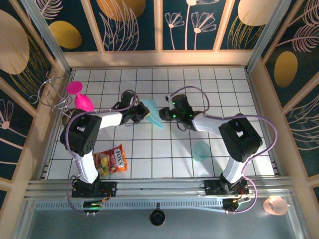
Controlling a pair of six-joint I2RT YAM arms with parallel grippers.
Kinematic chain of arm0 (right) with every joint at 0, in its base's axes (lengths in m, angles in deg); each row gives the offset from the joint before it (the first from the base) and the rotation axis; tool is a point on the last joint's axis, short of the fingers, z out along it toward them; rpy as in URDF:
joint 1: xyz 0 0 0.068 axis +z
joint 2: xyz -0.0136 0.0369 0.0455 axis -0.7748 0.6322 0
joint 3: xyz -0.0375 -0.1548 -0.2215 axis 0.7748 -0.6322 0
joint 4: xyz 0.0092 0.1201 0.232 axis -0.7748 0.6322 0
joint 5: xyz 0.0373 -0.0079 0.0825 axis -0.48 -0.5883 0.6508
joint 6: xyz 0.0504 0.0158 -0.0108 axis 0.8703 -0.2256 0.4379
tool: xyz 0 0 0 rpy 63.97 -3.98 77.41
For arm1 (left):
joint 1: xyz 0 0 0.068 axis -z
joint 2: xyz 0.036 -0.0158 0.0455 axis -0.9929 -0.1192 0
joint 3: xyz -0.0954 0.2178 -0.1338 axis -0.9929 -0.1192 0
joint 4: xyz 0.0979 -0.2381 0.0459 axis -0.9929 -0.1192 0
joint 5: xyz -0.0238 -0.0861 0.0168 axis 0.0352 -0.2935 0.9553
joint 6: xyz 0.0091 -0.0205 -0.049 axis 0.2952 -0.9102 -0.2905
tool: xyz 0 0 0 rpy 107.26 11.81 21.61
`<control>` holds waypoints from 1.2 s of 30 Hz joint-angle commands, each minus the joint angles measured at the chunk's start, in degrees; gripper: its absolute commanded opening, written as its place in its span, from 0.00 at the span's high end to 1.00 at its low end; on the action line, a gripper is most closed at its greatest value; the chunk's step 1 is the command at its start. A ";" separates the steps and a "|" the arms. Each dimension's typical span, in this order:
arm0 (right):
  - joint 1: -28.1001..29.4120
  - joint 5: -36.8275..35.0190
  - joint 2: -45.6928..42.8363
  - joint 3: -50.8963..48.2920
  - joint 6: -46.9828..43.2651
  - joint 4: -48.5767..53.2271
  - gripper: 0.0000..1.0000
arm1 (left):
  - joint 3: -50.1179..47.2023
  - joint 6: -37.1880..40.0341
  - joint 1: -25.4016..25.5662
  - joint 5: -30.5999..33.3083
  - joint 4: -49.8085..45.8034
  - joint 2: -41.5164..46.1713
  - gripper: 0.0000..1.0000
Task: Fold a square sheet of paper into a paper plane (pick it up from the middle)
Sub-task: Fourth fold the wing at the center of the table.
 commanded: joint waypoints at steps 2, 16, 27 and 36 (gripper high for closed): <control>3.54 -5.68 2.82 1.61 -5.72 0.38 0.56 | 2.17 -0.79 -0.17 1.48 -4.07 1.14 0.98; 6.06 -1.87 7.90 4.34 -9.31 1.28 0.54 | 5.10 -1.16 -0.08 1.23 -6.38 -0.35 0.97; 5.92 -5.29 10.48 6.62 -9.81 1.83 0.63 | 4.93 -1.26 -0.13 0.96 -6.55 -0.65 0.96; 5.99 -5.14 10.61 6.29 -11.28 1.72 0.69 | 5.10 -1.34 -0.08 1.23 -6.90 -0.59 0.93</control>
